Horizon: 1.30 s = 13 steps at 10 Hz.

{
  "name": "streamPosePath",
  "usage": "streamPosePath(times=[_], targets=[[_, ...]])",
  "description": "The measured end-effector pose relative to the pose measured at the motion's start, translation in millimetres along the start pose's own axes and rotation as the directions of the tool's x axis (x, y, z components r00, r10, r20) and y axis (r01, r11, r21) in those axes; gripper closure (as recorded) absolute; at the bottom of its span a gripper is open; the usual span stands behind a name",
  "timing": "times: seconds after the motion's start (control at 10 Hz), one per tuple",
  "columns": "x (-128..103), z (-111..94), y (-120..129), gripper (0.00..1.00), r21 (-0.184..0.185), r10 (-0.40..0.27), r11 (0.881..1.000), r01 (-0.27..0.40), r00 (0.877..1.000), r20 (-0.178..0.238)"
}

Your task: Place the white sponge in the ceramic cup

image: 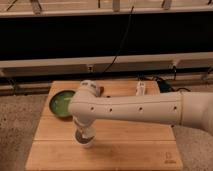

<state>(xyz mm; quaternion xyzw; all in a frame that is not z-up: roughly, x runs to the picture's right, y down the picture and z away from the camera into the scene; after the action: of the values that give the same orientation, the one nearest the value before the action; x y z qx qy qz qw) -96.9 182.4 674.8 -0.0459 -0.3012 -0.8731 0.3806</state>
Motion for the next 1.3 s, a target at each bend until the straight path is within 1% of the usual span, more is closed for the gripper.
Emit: streamPosePath(times=[0.2,0.4,0.5,0.6,0.7,1.0,1.3], targets=[[1.8,3.1,-10.5,0.61,0.017,-0.004,1.000,0.005,1.000,-0.006],[-1.5,5.5,-15.5,0.43,0.024,0.007,1.000,-0.006,1.000,-0.011],[-2.5,4.8,-17.6,0.31,0.023,0.011,1.000,-0.011,1.000,-0.017],[-4.7,3.1,-18.0,0.23,0.020,0.018,1.000,-0.018,1.000,-0.021],[-7.0,1.2,-18.1,0.20,0.019,0.024,1.000,-0.024,0.999,-0.025],[-12.0,-8.6,-19.3,0.20,0.019,0.039,0.999,-0.038,0.998,-0.040],[-14.4,-20.8,-18.9,0.20,0.020,0.047,0.999,-0.045,0.997,-0.067]])
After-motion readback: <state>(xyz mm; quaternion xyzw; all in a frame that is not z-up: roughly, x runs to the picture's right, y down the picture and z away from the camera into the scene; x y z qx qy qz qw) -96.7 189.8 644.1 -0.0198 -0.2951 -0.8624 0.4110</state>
